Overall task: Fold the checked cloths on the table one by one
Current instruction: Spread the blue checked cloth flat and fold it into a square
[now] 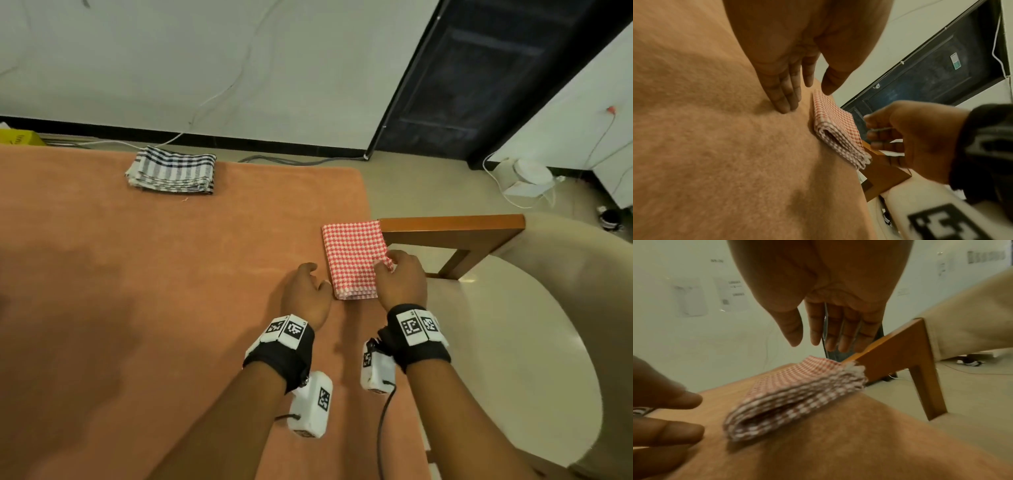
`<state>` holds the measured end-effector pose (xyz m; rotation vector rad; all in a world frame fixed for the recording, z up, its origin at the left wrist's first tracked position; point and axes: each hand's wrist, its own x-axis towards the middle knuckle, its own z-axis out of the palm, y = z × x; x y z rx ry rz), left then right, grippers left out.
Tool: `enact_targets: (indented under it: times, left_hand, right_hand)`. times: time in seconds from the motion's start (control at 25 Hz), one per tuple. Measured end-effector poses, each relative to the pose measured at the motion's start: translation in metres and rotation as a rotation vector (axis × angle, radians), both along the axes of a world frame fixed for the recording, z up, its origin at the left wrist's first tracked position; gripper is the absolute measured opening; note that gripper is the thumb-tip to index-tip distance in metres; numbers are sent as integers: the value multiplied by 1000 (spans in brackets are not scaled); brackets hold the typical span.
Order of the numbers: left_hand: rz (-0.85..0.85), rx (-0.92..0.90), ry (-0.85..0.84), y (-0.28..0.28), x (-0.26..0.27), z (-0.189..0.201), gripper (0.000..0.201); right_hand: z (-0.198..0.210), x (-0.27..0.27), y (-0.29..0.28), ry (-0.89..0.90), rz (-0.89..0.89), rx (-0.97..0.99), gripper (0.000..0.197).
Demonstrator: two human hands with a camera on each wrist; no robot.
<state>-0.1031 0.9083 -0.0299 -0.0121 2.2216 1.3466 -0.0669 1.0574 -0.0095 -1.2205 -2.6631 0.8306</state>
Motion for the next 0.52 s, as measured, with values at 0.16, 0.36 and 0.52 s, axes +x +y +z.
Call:
enact_targets:
  times: [0.16,0.36,0.52]
  left_hand:
    - [-24,-80,37,20,3,5,49]
    - [5,-79,-94,39,-7,1,51]
    - [-40,-81,-102,40,9,7,32]
  right_hand:
    - [-15,19,25,-69,-1,-193,42]
    - [-28,16,40,-82,-23,-418,26]
    - [-15,30,45,-83,23,-479,22]
